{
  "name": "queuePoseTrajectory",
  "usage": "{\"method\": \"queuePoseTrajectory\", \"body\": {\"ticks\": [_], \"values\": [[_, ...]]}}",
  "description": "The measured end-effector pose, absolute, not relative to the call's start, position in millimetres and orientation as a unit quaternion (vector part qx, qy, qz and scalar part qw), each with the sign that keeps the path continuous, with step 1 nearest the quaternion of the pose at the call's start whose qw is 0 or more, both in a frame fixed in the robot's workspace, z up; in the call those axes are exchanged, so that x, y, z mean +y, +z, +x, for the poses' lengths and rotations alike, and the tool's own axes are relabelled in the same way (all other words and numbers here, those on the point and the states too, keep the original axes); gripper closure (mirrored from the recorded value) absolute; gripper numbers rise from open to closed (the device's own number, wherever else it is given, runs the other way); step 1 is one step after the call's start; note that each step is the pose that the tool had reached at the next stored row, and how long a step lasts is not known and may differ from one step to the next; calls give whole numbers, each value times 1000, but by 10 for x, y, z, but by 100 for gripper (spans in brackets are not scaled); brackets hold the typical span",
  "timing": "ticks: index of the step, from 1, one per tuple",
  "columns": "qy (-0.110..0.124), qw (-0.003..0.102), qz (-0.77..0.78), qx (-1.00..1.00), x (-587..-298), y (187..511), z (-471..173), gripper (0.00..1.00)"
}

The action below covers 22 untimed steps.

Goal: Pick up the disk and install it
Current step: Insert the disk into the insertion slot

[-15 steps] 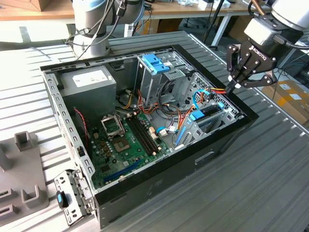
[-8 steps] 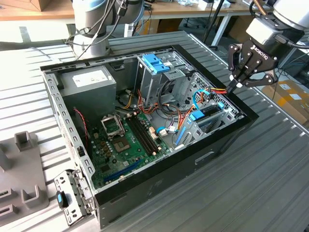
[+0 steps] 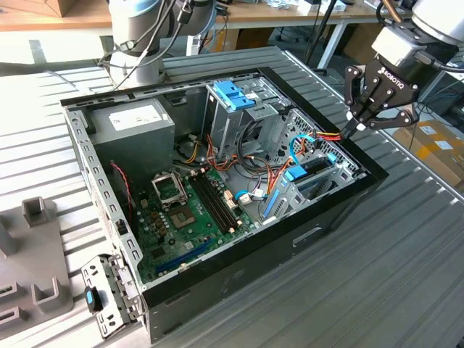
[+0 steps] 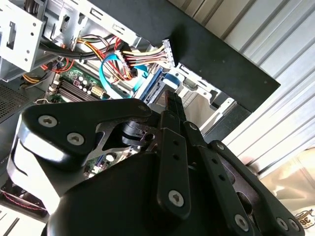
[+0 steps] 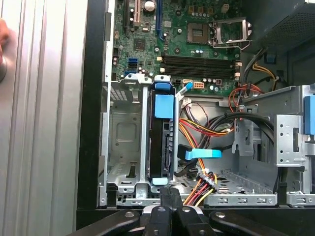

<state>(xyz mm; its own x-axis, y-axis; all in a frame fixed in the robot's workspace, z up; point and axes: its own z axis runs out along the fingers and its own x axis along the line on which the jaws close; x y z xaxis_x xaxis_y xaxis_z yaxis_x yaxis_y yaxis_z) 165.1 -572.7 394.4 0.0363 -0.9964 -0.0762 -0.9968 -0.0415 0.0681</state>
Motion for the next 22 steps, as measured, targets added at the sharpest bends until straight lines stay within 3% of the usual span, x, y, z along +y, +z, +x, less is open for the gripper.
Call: {"method": "queuePoseTrajectory", "body": {"ticks": [22], "values": [[51,5,-674,737,-5725,3924,1771,89]]}}
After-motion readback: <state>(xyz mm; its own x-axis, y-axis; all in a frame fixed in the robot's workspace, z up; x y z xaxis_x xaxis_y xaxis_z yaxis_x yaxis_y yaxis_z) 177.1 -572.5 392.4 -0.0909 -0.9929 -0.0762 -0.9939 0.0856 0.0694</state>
